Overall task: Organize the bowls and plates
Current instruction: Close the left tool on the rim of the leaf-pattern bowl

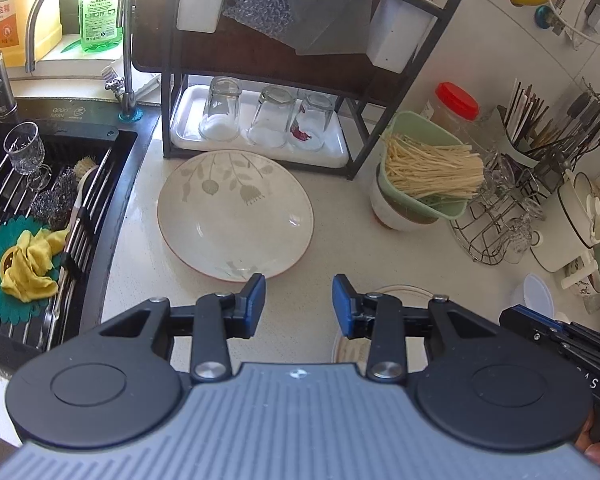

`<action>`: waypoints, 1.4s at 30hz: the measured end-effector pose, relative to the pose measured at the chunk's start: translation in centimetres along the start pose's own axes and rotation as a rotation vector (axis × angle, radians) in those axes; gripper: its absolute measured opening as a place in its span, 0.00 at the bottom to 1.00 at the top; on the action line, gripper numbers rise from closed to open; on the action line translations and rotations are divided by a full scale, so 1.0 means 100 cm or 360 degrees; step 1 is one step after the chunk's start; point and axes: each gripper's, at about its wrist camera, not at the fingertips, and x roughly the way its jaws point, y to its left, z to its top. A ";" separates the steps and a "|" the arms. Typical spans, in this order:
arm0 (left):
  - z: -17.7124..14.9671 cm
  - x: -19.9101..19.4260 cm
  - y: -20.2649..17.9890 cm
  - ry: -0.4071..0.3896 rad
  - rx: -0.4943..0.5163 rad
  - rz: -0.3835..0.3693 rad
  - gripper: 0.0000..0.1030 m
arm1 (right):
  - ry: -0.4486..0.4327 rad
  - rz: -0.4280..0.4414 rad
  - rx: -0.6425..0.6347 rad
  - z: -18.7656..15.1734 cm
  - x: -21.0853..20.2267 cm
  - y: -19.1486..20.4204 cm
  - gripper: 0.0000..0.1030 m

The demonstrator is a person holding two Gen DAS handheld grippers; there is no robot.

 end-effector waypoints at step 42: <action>0.107 0.144 0.146 0.0254 -0.0059 -0.0036 0.55 | 0.0341 0.0047 0.0207 0.045 0.193 0.049 0.50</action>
